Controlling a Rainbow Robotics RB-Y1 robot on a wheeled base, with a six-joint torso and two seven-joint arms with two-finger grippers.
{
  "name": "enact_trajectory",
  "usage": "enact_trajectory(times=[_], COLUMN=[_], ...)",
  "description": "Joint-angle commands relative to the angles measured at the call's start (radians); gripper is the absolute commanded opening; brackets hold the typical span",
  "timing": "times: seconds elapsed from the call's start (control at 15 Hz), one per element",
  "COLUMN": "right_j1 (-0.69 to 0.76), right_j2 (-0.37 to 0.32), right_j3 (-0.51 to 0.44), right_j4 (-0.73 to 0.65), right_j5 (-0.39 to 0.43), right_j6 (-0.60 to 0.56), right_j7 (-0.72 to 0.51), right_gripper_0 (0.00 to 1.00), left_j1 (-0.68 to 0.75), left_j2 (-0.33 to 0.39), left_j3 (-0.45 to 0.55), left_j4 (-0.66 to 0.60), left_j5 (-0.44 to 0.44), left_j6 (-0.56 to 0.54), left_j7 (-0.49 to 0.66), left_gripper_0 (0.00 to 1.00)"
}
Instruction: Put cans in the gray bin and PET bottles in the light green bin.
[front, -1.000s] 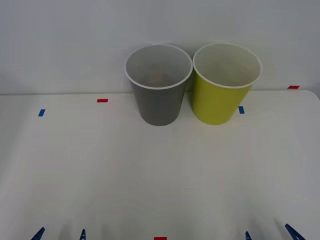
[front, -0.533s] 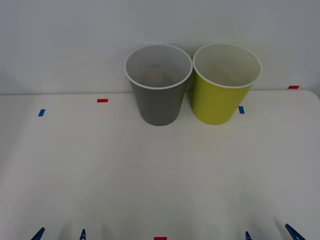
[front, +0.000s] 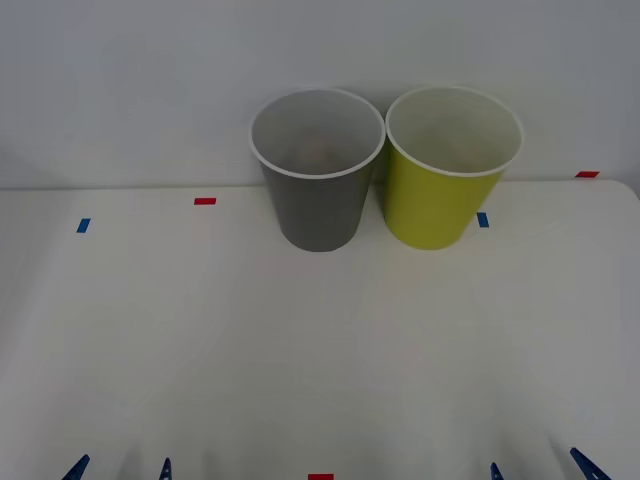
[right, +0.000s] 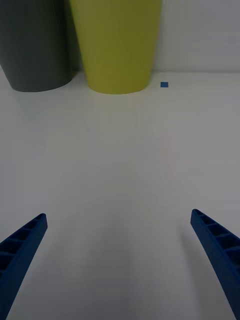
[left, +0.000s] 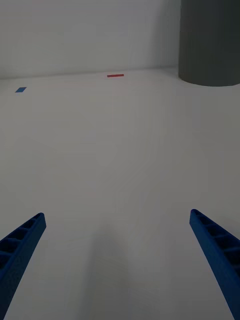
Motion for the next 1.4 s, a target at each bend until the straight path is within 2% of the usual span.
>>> enact_trajectory(times=[0.07,1.4], right_j1=[0.000,0.000], right_j2=[0.000,0.000], right_j3=[0.000,0.000], right_j4=[0.000,0.000], right_j5=[0.000,0.000], right_j6=[0.000,0.000], right_j7=[0.000,0.000], right_gripper_0=[1.00,1.00], left_j1=[0.000,0.000], left_j2=[0.000,0.000], left_j3=[0.000,0.000], left_j4=[0.000,0.000], left_j5=[0.000,0.000], left_j6=[0.000,0.000], left_j7=[0.000,0.000], left_gripper_0=[1.00,1.00])
